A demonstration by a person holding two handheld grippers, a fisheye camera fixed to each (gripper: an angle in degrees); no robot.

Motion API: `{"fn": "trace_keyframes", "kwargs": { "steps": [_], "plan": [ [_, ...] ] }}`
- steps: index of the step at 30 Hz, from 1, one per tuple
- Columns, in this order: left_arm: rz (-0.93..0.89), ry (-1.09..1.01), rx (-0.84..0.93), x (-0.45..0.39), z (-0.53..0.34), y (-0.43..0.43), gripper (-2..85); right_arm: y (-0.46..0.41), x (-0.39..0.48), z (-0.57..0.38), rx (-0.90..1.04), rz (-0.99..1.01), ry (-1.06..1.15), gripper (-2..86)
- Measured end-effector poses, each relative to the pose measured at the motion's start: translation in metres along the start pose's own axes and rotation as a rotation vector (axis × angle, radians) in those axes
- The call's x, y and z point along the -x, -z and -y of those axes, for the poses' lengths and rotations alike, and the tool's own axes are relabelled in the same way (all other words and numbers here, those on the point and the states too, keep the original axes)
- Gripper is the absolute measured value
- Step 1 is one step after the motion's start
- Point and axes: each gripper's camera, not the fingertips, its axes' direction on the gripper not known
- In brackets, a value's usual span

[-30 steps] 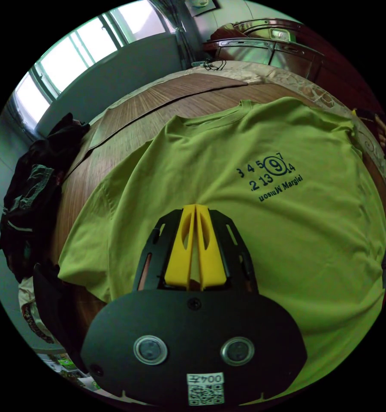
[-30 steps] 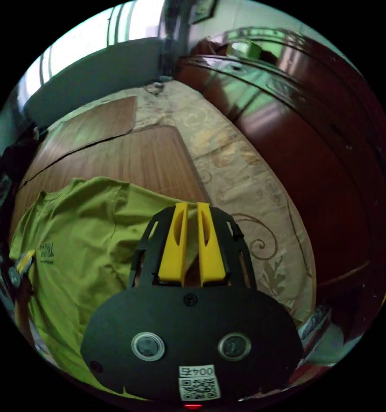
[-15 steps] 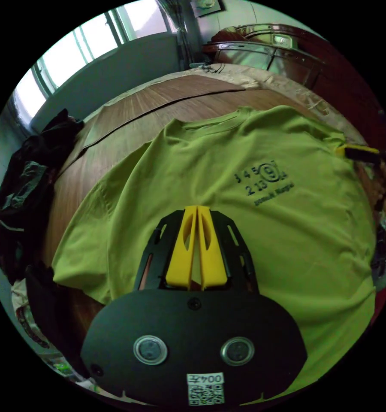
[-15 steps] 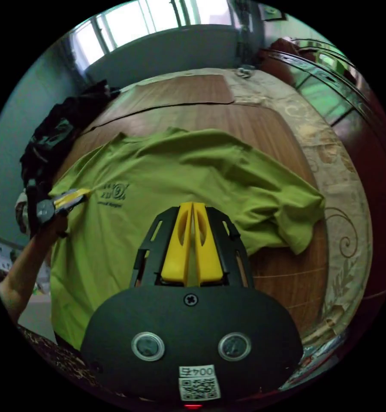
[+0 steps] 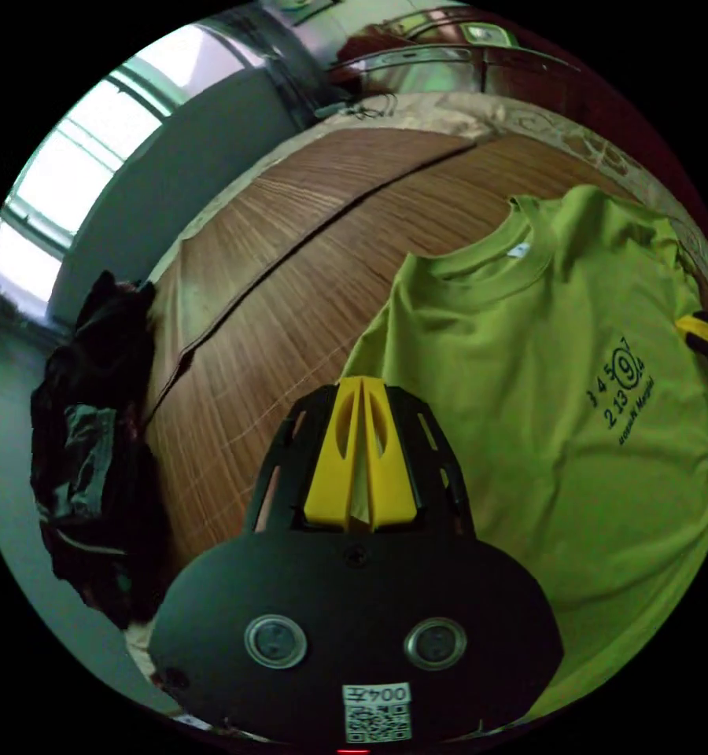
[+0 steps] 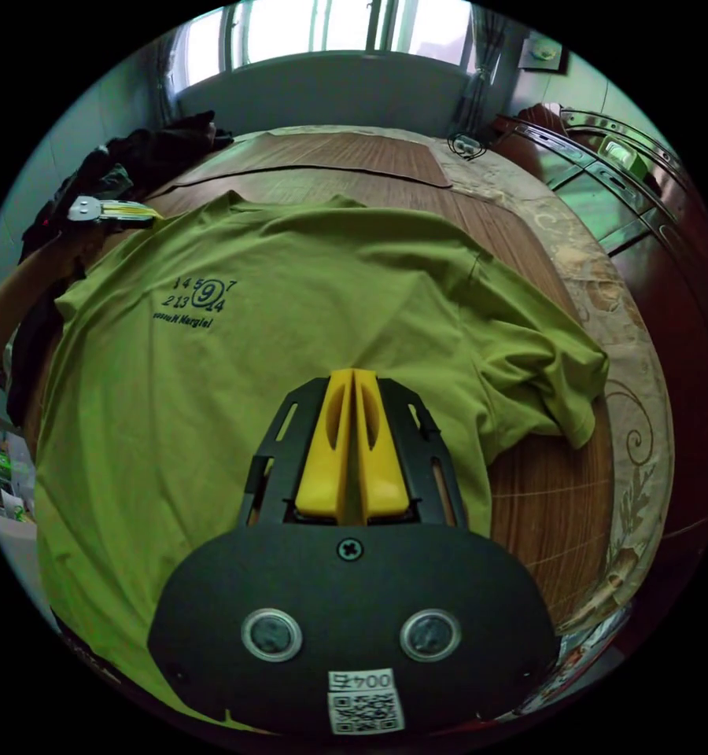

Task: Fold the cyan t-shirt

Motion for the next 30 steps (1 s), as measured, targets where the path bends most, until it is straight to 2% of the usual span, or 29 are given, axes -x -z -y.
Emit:
{"fn": "trace_keyframes", "kwargs": {
  "steps": [4, 7, 10, 11, 13, 14, 15, 17, 19, 21, 22, 24, 26, 30],
  "plan": [
    [-0.033, 0.003, 0.010, 0.014, 0.022, -0.014, 0.7, -0.013, 0.009, -0.015, -0.004, -0.017, 0.005, -0.7],
    [0.035, 0.159, 0.029, 0.045, 0.033, -0.023, 0.7, -0.023, 0.019, -0.026, -0.006, -0.058, 0.022, -0.7],
    [-0.089, 0.338, 0.034, 0.085, 0.038, -0.028, 0.6, -0.032, 0.026, -0.036, -0.008, -0.080, 0.031, -0.7],
    [-0.006, 0.447, 0.046, 0.096, 0.039, -0.025, 0.5, -0.034, 0.027, -0.038, -0.007, -0.079, 0.030, -0.7],
    [-0.007, 0.412, -0.007, 0.101, 0.044, -0.018, 0.5, -0.041, 0.027, -0.047, -0.008, -0.057, 0.020, -0.7],
    [-0.140, 0.331, -0.088, 0.100, 0.047, -0.013, 0.5, -0.042, 0.026, -0.050, -0.008, -0.049, 0.017, -0.7],
    [-0.192, 0.291, -0.106, 0.098, 0.050, -0.011, 0.6, -0.046, 0.026, -0.055, -0.008, -0.033, 0.010, -0.7],
    [-0.130, 0.161, -0.064, 0.083, 0.065, -0.012, 0.6, -0.051, 0.026, -0.062, -0.008, -0.021, 0.005, -0.7],
    [-0.078, 0.116, -0.016, 0.078, 0.077, -0.019, 0.7, -0.057, 0.029, -0.073, -0.008, -0.027, 0.008, -0.7],
    [-0.037, 0.188, 0.000, 0.087, 0.087, -0.024, 0.7, -0.062, 0.032, -0.081, -0.008, -0.036, 0.012, -0.7],
    [-0.071, 0.276, 0.010, 0.099, 0.093, -0.026, 0.7, -0.065, 0.033, -0.086, -0.007, -0.040, 0.013, -0.7],
    [-0.054, 0.404, -0.036, 0.113, 0.098, -0.019, 0.7, -0.070, 0.034, -0.094, -0.007, -0.040, 0.013, -0.7],
    [-0.094, 0.369, -0.133, 0.117, 0.101, 0.000, 0.7, -0.074, 0.034, -0.103, -0.007, -0.031, 0.009, -0.7],
    [-0.126, 0.334, -0.171, 0.109, 0.079, 0.034, 0.8, -0.084, 0.033, -0.124, -0.007, -0.018, 0.003, -0.7]
  ]
}}
